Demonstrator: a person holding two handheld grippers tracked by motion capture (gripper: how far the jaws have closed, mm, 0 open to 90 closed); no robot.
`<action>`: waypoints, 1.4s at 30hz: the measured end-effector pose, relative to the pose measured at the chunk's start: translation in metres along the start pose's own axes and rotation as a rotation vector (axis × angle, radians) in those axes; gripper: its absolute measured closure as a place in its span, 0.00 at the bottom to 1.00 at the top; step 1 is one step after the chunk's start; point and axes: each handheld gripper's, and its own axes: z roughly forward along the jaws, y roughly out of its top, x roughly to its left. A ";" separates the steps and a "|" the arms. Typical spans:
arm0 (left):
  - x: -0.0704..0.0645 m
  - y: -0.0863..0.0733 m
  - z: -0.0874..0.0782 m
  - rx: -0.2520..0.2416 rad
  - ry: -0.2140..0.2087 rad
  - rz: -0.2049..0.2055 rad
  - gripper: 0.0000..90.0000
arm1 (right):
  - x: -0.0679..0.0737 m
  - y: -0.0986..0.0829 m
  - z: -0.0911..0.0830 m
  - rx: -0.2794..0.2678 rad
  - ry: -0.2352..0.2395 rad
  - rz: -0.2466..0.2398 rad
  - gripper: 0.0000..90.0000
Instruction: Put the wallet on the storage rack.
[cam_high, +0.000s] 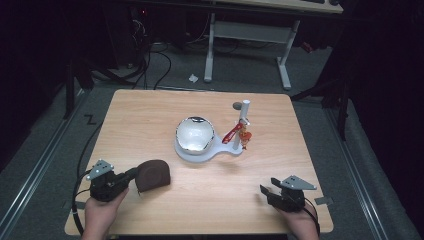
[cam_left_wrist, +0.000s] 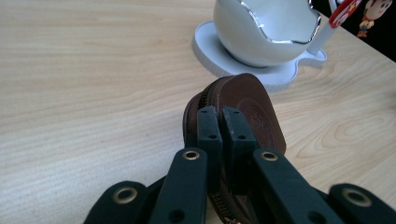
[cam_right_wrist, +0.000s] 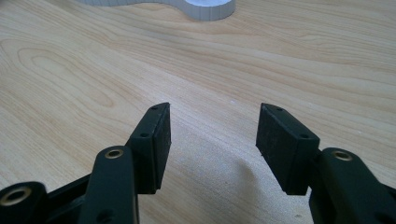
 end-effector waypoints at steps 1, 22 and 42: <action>-0.001 0.002 -0.001 -0.005 0.003 0.004 0.97 | 0.000 0.000 0.000 0.000 0.001 0.000 0.50; -0.036 0.071 0.010 -0.072 0.012 0.109 0.97 | -0.002 0.000 0.001 0.009 -0.011 0.002 0.50; -0.052 0.130 0.047 -0.037 0.092 0.155 0.97 | -0.004 0.000 -0.001 0.001 -0.008 -0.001 0.51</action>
